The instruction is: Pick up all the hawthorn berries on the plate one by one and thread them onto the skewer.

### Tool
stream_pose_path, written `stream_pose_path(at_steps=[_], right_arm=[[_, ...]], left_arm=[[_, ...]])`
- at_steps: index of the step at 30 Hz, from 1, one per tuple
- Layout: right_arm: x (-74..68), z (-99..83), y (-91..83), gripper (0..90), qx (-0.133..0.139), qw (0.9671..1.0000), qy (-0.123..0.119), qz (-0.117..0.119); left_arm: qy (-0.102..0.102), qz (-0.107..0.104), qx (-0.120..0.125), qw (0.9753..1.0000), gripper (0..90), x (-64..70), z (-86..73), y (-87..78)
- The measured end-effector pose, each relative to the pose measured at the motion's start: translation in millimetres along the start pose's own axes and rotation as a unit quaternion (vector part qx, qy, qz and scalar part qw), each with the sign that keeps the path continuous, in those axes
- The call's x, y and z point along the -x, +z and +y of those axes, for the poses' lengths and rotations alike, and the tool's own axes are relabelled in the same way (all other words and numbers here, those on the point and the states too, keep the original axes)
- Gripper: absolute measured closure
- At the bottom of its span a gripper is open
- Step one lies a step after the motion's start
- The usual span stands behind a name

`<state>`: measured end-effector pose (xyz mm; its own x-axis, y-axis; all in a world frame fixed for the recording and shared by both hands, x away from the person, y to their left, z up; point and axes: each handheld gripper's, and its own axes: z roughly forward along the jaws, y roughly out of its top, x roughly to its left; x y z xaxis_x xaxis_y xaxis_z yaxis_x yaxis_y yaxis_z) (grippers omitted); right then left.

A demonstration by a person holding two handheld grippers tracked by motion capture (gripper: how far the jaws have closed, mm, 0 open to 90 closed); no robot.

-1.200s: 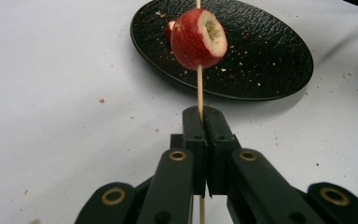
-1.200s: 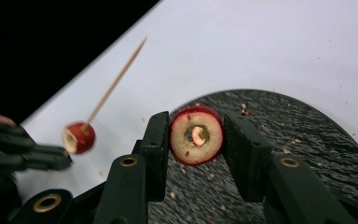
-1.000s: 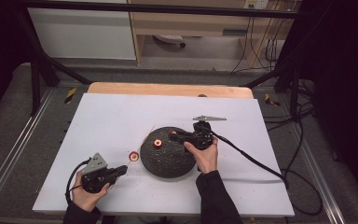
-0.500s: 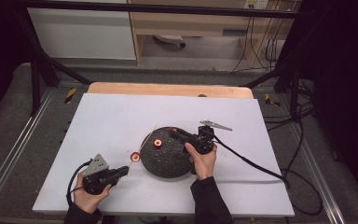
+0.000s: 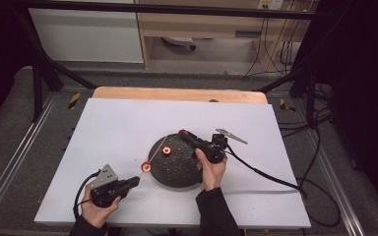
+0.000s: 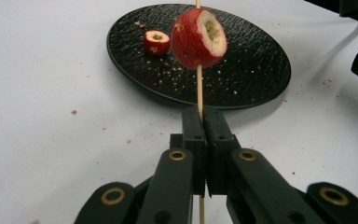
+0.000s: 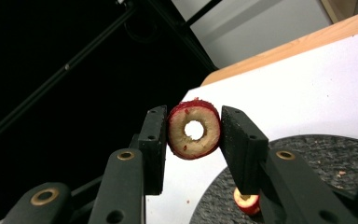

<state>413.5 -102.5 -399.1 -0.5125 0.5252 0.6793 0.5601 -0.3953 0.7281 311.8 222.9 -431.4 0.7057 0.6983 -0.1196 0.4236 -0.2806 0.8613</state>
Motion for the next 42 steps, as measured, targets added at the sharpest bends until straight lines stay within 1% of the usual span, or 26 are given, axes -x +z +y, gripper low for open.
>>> stream_pose_path(at_steps=[4,7,12,15,17,19,22,24,27,32,42], right_arm=[[-0.3,-1.5,1.0,62.7,0.024,0.9997,0.007,0.004],[-0.5,-2.0,1.4,62.7,0.038,0.9992,0.012,0.008],[-0.7,-2.4,1.6,62.7,0.05,0.9985,0.02,0.012],[-0.9,-2.3,2.0,62.8,0.062,0.9976,0.027,0.013],[-0.8,-2.2,2.0,62.8,0.07,0.997,0.028,0.016],[-1.2,-2.1,2.0,62.8,0.075,0.9964,0.036,0.015],[-0.4,-2.3,3.1,62.8,0.086,0.9951,0.044,0.02],[-0.1,-2.5,3.8,62.8,0.091,0.994,0.054,0.027],[1.3,-4.5,5.2,62.8,0.1,0.9926,0.061,0.031],[2.2,-6.1,6.3,62.8,0.109,0.9907,0.073,0.038],[1.2,-6.2,5.3,62.9,0.116,0.989,0.08,0.045]], left_arm=[[0.002,-0.001,0.006,1.0,88.7,5.9,-0.6,3.1],[0.003,0.0,0.007,1.0,88.7,9.5,-0.8,5.6],[-0.002,-0.002,0.01,0.9999,88.7,14.0,-1.9,11.0],[-0.001,-0.002,0.014,0.9999,88.7,16.5,-2.9,14.0],[-0.004,-0.003,0.017,0.9998,88.7,18.0,-3.2,16.1],[-0.005,-0.004,0.02,0.9998,88.6,19.9,-3.2,17.9],[-0.01,-0.006,0.027,0.9996,88.7,22.7,-2.9,21.2],[-0.008,-0.006,0.031,0.9995,88.6,24.6,-2.9,23.7],[-0.007,-0.004,0.032,0.9994,88.6,26.7,-3.0,27.5],[-0.009,-0.004,0.031,0.9995,88.6,29.6,-2.8,32.2],[-0.009,-0.001,0.04,0.9992,88.6,32.4,-1.0,33.4]])
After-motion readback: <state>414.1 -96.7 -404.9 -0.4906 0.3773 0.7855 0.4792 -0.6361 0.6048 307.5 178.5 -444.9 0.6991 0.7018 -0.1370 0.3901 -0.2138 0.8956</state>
